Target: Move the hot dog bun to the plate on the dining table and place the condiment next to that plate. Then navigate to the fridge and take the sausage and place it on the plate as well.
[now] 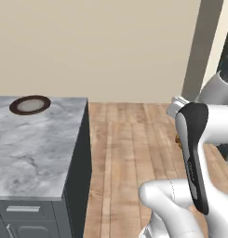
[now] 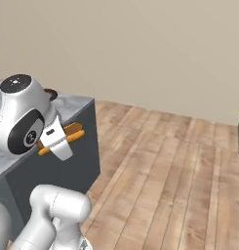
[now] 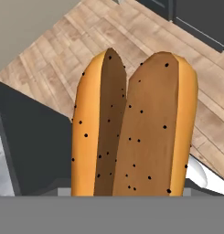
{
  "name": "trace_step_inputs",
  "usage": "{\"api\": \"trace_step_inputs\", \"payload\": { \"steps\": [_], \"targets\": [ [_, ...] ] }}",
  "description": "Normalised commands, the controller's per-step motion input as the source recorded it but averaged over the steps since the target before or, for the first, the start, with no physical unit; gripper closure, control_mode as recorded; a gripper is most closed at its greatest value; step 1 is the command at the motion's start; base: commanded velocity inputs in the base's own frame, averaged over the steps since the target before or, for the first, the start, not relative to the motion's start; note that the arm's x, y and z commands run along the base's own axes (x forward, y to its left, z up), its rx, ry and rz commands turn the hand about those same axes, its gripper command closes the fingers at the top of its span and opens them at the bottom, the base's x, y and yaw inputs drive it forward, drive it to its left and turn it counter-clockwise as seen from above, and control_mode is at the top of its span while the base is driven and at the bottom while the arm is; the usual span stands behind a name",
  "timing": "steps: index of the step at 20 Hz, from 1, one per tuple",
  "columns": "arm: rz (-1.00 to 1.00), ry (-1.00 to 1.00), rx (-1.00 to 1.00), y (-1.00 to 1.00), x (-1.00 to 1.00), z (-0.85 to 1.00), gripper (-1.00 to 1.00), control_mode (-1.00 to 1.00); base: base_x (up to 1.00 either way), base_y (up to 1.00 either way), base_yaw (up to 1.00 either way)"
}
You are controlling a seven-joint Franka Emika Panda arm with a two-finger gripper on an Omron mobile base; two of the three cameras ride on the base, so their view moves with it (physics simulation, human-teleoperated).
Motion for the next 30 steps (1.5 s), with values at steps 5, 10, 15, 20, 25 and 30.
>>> {"api": "trace_step_inputs", "payload": {
  "steps": [5,10,15,20,25,30],
  "targets": [
    [0.0,0.0,0.0,0.0,0.0,0.0,1.0,1.0,0.54,-0.59,0.53],
    [0.0,0.0,0.0,0.0,0.0,0.0,1.0,1.0,0.54,-0.64,0.53],
    [0.0,0.0,0.0,0.0,0.0,0.0,1.0,1.0,0.53,-0.67,0.5],
    [0.0,0.0,0.0,0.0,0.0,0.0,1.0,1.0,0.49,-0.7,0.47],
    [0.0,0.0,0.0,0.0,0.0,0.0,1.0,1.0,0.39,-0.71,0.46],
    [0.0,0.0,0.0,0.0,0.0,0.0,1.0,1.0,0.17,-0.75,0.47]
  ]
}}
